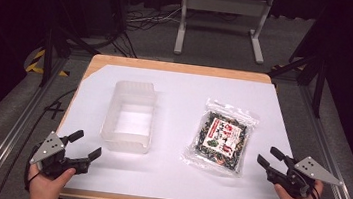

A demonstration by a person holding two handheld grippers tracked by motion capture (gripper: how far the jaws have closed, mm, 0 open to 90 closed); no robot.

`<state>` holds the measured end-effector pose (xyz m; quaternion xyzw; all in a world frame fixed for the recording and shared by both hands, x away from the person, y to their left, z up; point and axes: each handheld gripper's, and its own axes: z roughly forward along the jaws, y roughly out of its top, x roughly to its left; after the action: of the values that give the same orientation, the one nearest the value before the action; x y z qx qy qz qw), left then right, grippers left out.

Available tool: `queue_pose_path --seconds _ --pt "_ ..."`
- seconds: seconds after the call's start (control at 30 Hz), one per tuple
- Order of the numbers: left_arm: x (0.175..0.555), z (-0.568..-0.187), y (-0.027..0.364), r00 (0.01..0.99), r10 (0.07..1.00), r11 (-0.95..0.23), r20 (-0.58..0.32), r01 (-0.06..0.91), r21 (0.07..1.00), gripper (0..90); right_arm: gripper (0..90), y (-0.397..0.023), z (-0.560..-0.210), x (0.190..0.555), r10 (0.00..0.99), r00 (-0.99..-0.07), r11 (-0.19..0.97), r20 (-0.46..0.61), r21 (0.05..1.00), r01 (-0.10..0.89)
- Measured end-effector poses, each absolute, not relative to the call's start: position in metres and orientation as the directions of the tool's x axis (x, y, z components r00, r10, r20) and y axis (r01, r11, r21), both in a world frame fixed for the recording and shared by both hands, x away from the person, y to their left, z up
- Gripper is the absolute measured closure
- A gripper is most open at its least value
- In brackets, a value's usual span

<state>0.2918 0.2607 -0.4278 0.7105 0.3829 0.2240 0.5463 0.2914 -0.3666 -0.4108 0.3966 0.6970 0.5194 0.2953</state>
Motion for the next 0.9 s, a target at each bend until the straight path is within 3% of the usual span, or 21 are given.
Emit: queue_pose_path --seconds 0.53,0.9 --pt "0.291 -0.431 0.258 0.599 0.795 -0.121 -0.097 0.312 0.942 11.3 43.9 -0.365 -0.383 0.31 0.849 -0.528 0.171 -0.035 0.962 0.211" --pt "0.29 -0.432 0.258 0.602 0.793 -0.127 -0.094 0.314 0.941 10.9 38.7 -0.366 -0.353 0.329 0.853 -0.521 0.156 -0.018 0.963 0.222"
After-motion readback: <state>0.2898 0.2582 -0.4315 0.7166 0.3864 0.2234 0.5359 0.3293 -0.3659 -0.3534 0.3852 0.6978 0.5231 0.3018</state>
